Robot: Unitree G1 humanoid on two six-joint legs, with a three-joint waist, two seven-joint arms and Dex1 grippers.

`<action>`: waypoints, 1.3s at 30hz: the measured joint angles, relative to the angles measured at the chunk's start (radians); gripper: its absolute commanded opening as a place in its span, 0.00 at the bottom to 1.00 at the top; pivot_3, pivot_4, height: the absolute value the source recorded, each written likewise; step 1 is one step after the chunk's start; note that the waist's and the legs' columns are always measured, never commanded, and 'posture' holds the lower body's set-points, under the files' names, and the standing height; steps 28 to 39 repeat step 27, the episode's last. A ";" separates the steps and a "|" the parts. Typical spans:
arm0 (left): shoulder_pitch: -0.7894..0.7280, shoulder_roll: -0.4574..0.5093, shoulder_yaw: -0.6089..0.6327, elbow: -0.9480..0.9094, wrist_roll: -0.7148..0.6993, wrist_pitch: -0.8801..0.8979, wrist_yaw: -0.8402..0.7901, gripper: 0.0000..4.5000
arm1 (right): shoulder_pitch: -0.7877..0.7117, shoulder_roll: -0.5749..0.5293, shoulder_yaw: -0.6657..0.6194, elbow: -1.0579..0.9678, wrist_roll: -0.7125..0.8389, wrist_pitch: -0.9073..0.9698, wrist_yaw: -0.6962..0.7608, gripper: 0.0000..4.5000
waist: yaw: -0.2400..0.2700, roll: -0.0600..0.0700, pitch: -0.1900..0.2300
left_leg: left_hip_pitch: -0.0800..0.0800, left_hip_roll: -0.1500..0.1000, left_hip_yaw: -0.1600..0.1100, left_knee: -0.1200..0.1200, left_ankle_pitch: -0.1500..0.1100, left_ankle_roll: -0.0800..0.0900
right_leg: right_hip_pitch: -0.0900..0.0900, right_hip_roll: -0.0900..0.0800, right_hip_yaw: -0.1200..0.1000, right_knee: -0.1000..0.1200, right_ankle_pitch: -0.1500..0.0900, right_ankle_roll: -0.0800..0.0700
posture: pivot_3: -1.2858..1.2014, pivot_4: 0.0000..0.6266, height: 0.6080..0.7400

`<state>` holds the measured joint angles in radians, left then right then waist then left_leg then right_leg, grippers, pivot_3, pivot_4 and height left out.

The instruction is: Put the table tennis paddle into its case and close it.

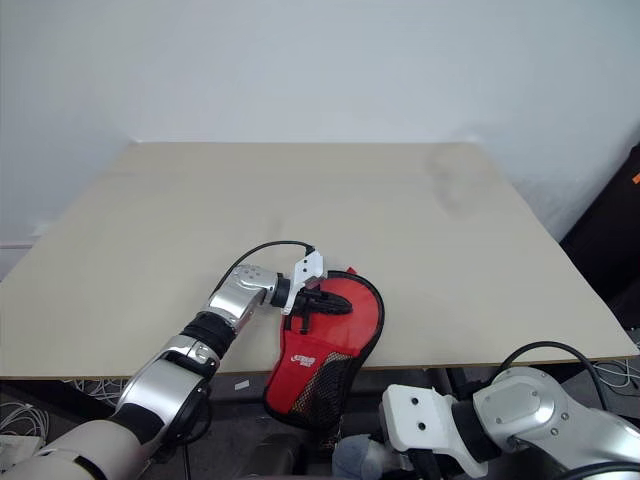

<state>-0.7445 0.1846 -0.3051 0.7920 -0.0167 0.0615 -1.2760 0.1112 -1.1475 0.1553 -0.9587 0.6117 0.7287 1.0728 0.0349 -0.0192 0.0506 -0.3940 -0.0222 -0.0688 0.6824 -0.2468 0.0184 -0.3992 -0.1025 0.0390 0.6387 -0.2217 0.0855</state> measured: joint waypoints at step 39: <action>0.524 0.492 0.477 -0.832 -0.268 0.488 0.241 0.99 | -0.633 0.358 0.063 0.924 -0.203 -0.095 -0.017 1.00 | -0.032 0.001 0.003 | -0.001 0.000 0.002 -0.005 0.000 0.000 | -0.008 0.000 0.003 0.002 0.001 -0.001 | 0.52 0.00 0.68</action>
